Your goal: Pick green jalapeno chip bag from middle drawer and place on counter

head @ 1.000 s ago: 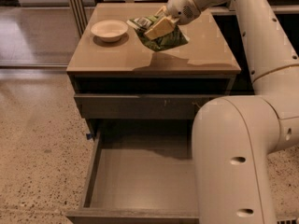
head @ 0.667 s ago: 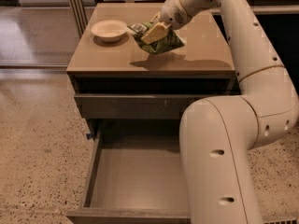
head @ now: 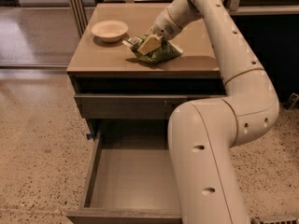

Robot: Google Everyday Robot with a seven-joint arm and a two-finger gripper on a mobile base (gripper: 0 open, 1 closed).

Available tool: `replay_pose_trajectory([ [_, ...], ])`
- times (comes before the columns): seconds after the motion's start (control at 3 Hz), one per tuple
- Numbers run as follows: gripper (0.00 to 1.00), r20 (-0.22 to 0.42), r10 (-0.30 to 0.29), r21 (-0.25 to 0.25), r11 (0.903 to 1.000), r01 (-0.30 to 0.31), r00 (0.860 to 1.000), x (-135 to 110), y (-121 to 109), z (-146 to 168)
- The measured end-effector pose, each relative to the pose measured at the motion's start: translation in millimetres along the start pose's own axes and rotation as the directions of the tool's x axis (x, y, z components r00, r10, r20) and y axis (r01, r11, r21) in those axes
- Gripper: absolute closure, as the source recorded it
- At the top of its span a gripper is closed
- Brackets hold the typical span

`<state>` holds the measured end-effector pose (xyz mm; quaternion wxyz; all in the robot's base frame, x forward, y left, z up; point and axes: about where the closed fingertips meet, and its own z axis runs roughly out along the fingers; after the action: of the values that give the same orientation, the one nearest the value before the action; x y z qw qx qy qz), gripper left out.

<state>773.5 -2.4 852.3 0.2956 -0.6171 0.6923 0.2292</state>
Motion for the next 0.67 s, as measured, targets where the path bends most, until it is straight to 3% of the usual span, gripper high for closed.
replay_pose_trajectory([
  [0.67,0.59,-0.002,0.002,-0.001,1.0,-0.002,1.0,0.8,-0.3,1.5],
])
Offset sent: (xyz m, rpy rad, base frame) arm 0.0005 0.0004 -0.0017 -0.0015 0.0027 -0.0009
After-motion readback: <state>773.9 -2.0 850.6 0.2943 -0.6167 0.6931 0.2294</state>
